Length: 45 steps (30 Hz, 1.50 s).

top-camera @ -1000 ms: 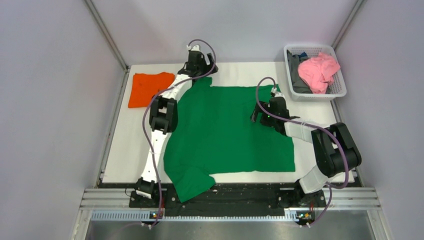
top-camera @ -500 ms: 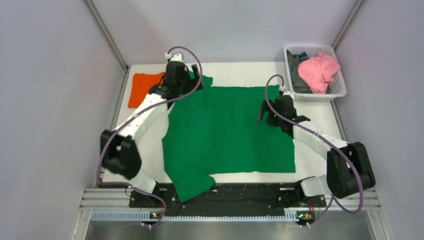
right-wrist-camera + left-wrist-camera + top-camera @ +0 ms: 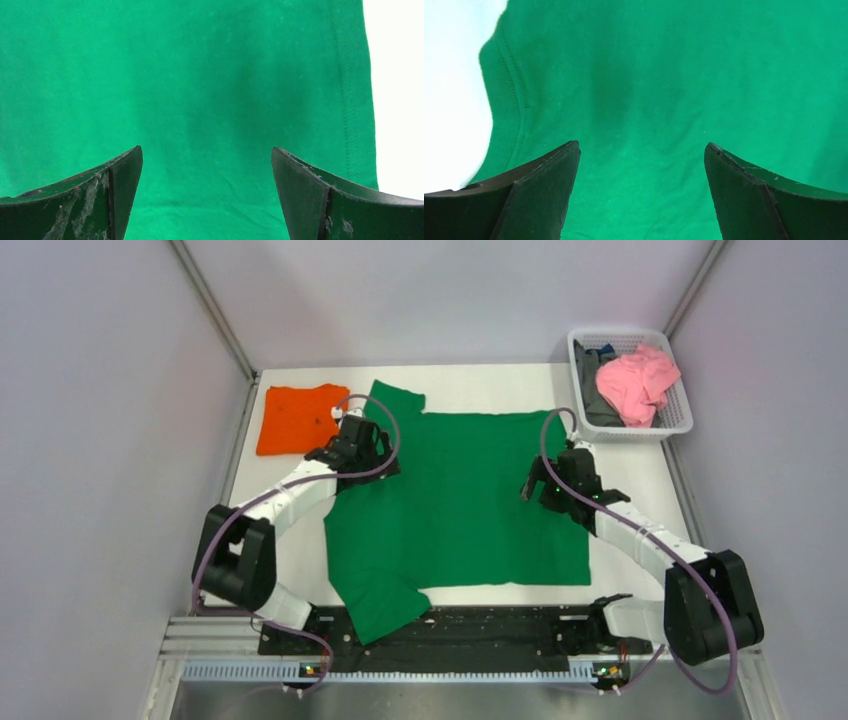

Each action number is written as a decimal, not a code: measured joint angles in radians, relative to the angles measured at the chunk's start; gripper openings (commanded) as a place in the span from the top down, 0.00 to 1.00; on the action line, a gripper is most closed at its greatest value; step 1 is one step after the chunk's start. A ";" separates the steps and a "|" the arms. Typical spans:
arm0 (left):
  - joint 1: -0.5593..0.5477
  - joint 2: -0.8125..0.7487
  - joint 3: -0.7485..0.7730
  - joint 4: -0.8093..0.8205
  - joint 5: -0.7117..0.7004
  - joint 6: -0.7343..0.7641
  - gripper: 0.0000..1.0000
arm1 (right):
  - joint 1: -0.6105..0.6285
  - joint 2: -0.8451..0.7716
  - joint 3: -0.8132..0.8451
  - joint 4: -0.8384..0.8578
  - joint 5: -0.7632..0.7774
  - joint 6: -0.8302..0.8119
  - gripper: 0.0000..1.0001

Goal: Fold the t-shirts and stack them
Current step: Flatten out the tshirt, then grab the side of the flattened tshirt closest away from the robot with both arms

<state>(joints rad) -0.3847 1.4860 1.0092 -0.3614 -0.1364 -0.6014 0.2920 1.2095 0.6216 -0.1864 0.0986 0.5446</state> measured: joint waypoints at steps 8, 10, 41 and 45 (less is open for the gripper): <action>0.008 0.235 0.070 0.025 -0.037 -0.039 0.01 | -0.001 0.130 0.000 0.028 0.014 -0.001 0.02; 0.017 0.291 0.110 0.027 -0.041 -0.044 0.01 | -0.007 0.159 0.000 0.043 0.017 -0.001 0.02; -0.048 0.039 0.119 -0.119 0.007 -0.037 0.02 | -0.095 -0.082 0.051 -0.009 0.121 -0.003 0.01; -0.204 -0.180 -0.042 -0.208 -0.031 -0.110 0.08 | -0.099 -0.239 -0.062 -0.053 0.161 0.025 0.01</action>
<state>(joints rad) -0.5892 1.3056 0.9668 -0.5690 -0.1677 -0.7113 0.1928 0.9703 0.5598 -0.2390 0.2592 0.5697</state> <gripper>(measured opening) 0.970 0.985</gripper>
